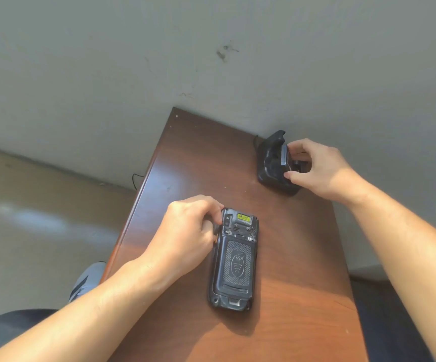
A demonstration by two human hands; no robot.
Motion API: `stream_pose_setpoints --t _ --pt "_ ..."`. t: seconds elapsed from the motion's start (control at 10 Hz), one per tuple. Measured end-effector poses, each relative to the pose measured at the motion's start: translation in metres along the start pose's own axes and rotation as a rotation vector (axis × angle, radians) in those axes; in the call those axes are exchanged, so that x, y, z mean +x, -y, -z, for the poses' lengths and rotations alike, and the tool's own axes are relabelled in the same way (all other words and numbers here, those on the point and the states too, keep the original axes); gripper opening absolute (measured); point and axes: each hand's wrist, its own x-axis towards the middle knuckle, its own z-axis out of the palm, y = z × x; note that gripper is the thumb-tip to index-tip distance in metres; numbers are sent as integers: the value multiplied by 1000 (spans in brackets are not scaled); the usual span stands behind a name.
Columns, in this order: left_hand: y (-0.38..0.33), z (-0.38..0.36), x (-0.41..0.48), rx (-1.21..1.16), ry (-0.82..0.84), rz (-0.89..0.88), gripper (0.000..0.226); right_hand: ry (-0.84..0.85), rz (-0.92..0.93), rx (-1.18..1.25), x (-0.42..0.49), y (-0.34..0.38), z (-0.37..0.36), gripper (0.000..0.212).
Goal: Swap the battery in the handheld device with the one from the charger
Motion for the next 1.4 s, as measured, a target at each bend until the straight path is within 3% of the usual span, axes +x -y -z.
stream_pose_setpoints --t 0.3,0.6,1.1,1.3,1.4 --pt "1 0 1 -14 18 16 32 54 18 -275 6 5 -4 50" --pt "-2 -2 5 -23 25 51 37 85 -6 -502 16 1 -14 62" --pt "-1 -1 4 -30 26 43 40 82 -108 -523 20 9 -14 63" --pt "4 -6 8 5 4 18 40 66 -91 -593 -1 28 -22 37" --pt "-2 -3 1 -21 -16 89 39 13 -143 -413 -18 37 -27 62"
